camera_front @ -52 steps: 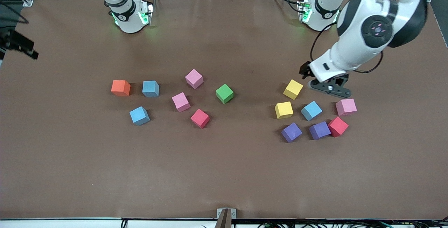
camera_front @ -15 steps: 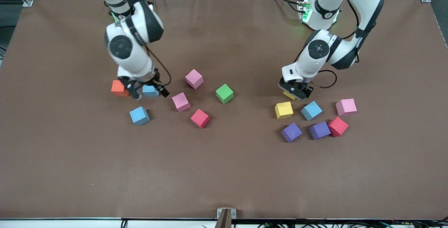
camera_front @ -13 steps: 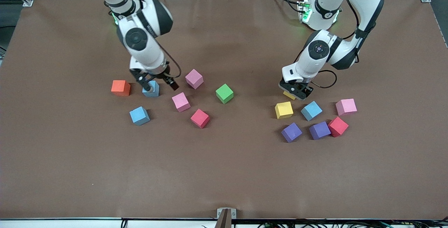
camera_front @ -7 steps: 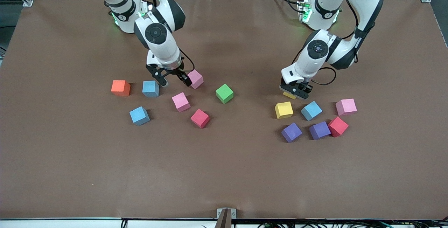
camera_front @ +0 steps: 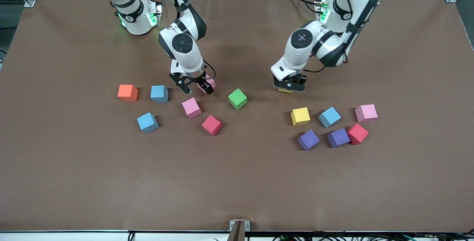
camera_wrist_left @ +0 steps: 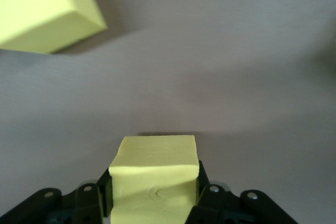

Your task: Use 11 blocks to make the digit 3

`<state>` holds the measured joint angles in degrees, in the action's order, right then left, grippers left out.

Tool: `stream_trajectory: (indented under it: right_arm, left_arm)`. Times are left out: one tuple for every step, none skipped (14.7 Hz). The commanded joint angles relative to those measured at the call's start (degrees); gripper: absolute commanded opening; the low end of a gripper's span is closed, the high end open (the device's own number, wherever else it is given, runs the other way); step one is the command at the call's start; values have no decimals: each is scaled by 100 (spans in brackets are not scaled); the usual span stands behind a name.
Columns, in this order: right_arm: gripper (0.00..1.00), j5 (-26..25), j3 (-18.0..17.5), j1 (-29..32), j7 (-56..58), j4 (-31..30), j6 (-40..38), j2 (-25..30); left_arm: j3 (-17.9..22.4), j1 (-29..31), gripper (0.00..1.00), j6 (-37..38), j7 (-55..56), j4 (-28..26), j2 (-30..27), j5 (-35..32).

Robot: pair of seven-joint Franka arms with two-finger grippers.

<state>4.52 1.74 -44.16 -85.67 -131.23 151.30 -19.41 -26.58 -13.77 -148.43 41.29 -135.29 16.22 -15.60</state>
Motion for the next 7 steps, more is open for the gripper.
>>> stream_trajectory:
  right_arm:
    - [100,13,45,-119,-299,-70,-4,69]
    - [100,13,45,-171,-405,-70,-21,60]
    - [93,13,45,-198,-450,-78,-39,60]
    - [82,13,45,-216,-450,-78,-48,60]
    - [54,13,45,-207,-442,-87,-91,69]
    - [23,40,45,-155,-468,-79,-205,69]
    - [3,101,54,-137,-624,-78,-310,77]
  left_arm:
    - [21,-572,41,112,764,546,486,22]
    - [30,-791,41,112,1001,722,635,39]
    - [47,-1002,41,130,1204,897,776,39]
    - [47,-1222,41,208,1362,1108,934,31]
    - [56,-1407,41,279,1556,1345,1075,31]
    - [56,-1557,41,393,1749,1574,1215,22]
    - [65,-1689,41,524,1907,1811,1356,13]
